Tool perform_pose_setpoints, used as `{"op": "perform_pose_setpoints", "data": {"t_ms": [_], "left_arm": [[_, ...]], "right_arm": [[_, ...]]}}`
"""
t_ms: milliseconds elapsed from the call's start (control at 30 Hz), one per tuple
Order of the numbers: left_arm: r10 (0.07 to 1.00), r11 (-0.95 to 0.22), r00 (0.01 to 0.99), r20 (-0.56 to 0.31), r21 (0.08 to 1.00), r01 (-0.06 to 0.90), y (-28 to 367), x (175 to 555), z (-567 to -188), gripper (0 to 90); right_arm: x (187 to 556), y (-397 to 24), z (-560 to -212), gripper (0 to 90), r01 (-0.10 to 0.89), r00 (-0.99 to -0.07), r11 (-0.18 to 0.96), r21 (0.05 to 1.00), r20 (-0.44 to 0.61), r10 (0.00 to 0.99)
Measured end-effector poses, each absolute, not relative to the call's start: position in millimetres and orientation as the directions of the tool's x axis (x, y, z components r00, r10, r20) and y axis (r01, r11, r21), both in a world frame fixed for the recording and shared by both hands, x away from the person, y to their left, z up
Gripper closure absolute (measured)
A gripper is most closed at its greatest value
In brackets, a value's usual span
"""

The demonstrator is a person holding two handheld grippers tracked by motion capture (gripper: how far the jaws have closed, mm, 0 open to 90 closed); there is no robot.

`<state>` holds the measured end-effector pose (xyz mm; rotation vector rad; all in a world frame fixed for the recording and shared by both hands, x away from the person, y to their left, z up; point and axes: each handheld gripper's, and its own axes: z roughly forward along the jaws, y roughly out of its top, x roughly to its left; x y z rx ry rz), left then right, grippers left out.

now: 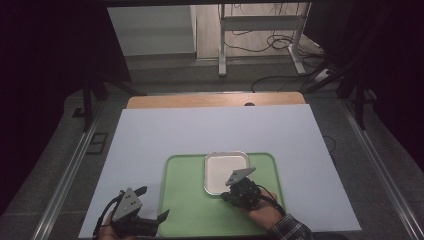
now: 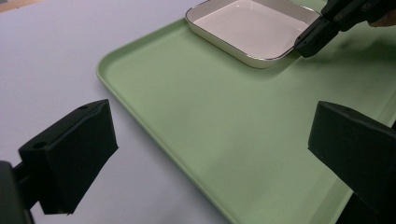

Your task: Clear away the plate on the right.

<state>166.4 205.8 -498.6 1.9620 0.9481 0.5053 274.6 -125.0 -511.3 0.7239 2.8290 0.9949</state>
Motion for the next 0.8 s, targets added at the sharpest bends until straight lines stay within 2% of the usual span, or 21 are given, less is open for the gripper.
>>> {"op": "perform_pose_setpoints", "data": {"t_ms": [367, 800], "left_arm": [[0.78, -0.325, 0.625, -0.013, 0.845, 0.424, 205.9, 166.3, -498.5, 0.7], [0.782, -0.324, 0.623, -0.013, 0.845, 0.425, 205.9, 166.3, -498.5, 0.7]], "right_arm": [[272.1, -124.6, -508.3, 85.8, 0.408, -0.887, 0.679, 0.61, 0.091, 0.452], [268.4, -128.1, -500.9, 73.4, 0.398, -0.885, 0.669, 0.627, 0.071, 0.46]]}}
